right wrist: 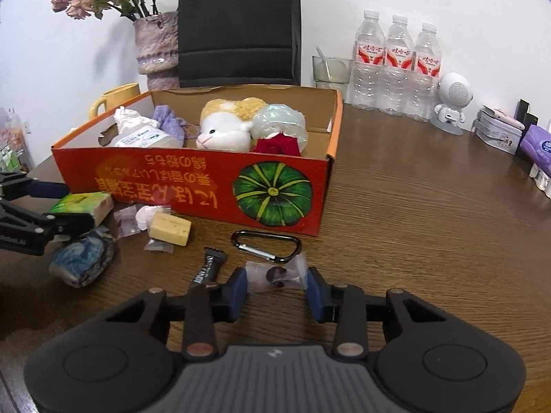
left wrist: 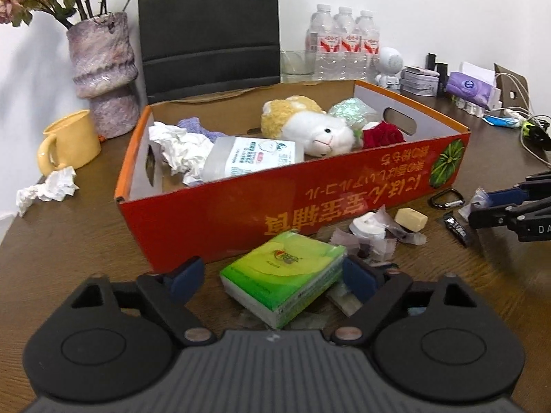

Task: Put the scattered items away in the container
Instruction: 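Grasp green tissue pack with left tool while right tool grasps wrapped snack, release in box, then withdraw both tools from the box toward the remaining scattered items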

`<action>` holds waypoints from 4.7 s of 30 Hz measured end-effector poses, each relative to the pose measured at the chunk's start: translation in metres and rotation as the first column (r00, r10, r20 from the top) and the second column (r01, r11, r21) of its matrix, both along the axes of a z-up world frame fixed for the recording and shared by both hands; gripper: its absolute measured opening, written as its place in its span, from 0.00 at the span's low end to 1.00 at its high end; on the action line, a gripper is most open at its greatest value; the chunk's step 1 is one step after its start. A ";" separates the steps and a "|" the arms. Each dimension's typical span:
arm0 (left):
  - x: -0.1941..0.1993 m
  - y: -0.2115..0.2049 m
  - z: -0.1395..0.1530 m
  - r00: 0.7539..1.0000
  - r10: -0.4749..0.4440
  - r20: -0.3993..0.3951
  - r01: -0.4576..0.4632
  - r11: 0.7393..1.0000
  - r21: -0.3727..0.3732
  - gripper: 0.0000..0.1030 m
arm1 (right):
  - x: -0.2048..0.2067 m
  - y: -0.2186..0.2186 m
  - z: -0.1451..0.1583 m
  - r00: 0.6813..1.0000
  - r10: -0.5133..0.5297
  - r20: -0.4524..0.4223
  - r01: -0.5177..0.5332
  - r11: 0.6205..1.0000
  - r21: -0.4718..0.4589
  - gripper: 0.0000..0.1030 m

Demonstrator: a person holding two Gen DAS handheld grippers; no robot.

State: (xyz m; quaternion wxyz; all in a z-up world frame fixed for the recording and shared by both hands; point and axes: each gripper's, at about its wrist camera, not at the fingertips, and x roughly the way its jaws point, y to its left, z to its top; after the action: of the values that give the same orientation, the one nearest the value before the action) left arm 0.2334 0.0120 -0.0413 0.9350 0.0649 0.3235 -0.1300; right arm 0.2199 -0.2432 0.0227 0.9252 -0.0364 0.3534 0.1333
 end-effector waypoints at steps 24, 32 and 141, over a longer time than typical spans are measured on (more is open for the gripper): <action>-0.054 0.004 0.032 0.987 0.075 0.141 -0.062 0.994 -0.092 0.52 | -0.027 -0.005 0.021 0.996 0.011 0.089 -0.018 0.997 0.076 0.02; -0.079 0.007 0.076 0.961 0.089 0.264 -0.051 0.988 -0.145 0.52 | -0.038 0.000 0.061 0.979 0.053 0.198 -0.074 0.992 0.102 0.02; -0.118 0.009 0.029 0.945 0.307 0.110 -0.297 0.950 -0.100 1.00 | -0.090 0.033 0.024 0.996 0.026 0.080 -0.031 0.998 0.061 1.00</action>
State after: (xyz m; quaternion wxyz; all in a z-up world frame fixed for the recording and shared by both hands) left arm 0.1157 0.0208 -0.0121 0.9641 -0.0158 0.2651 0.0059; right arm 0.1303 -0.2102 0.0467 0.9372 -0.0179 0.3115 0.1558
